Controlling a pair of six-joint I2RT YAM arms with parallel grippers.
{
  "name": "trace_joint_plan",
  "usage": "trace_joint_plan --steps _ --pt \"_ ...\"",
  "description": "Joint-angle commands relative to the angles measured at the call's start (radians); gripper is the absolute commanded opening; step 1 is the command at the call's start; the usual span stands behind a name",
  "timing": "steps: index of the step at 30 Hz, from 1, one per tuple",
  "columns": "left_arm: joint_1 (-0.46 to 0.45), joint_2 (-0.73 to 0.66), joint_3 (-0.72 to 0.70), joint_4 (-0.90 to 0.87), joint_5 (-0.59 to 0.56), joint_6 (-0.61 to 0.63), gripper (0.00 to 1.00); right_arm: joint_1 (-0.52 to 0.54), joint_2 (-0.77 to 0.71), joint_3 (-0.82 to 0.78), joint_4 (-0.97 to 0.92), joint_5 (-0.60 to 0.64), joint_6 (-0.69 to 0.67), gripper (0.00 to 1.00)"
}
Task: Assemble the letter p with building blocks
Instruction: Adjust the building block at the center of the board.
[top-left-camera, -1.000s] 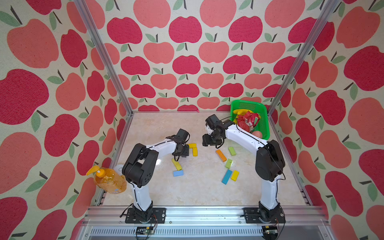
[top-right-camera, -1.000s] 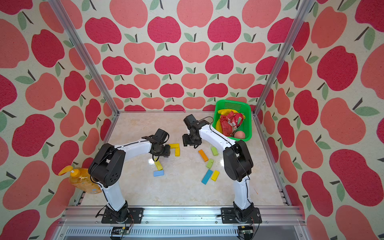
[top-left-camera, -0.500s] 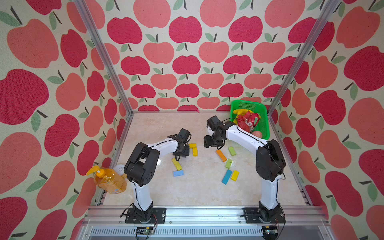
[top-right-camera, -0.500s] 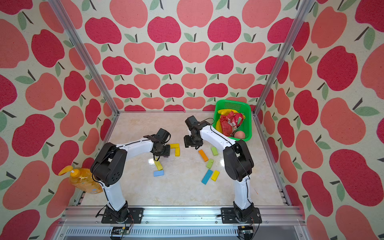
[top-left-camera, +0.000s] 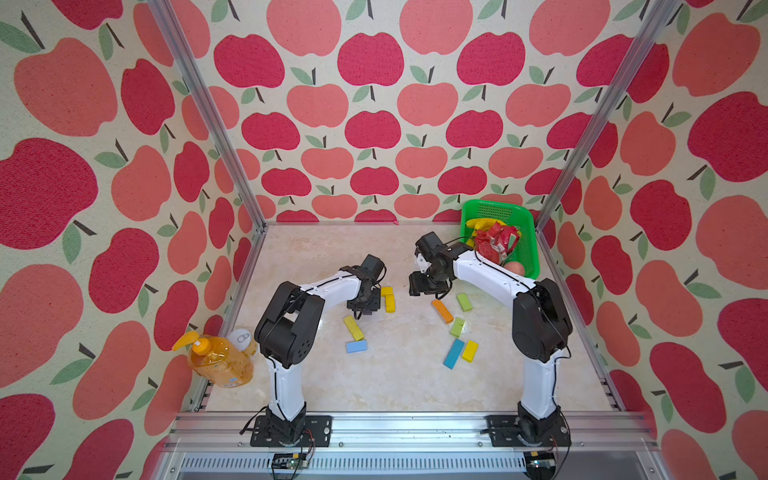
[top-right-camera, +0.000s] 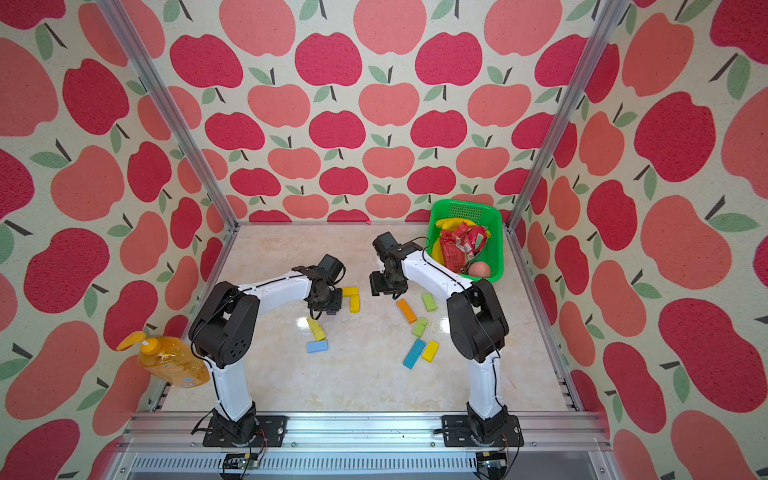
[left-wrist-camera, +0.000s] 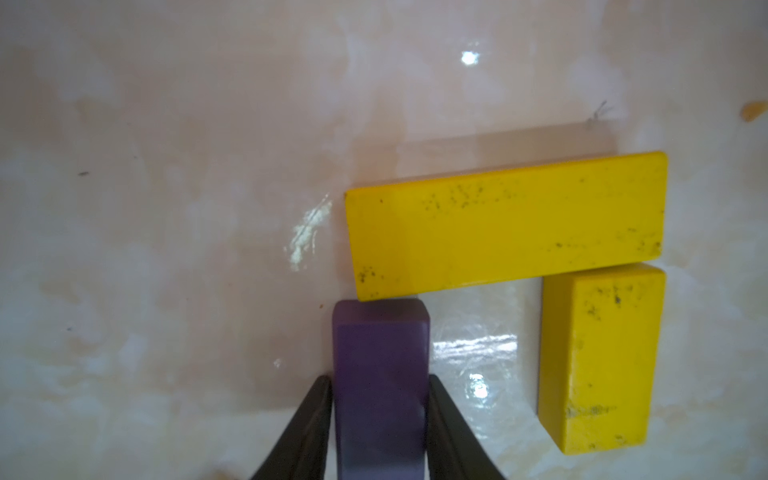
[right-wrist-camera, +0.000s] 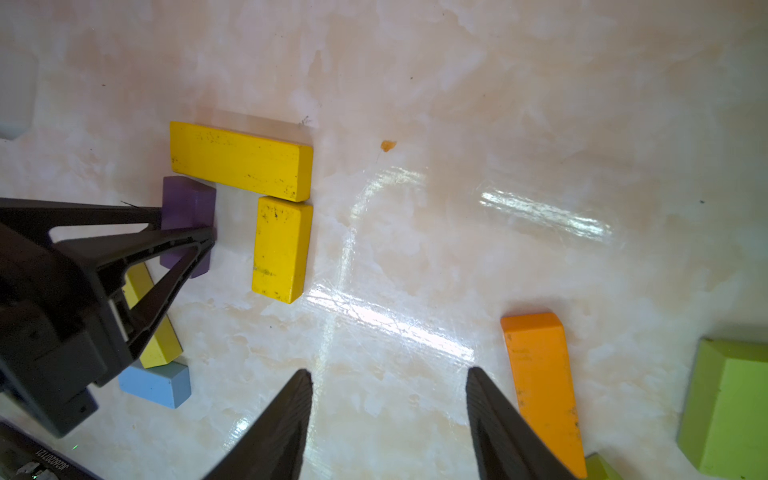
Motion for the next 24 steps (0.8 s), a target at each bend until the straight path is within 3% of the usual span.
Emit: trace_joint_plan --steps 1,24 --pt "-0.006 0.033 0.035 -0.072 -0.014 -0.007 0.38 -0.010 -0.043 -0.009 -0.004 -0.017 -0.022 0.62" --pt "-0.018 0.092 0.185 -0.219 0.020 -0.003 0.29 -0.024 -0.066 -0.079 0.043 -0.051 -0.036 0.62"
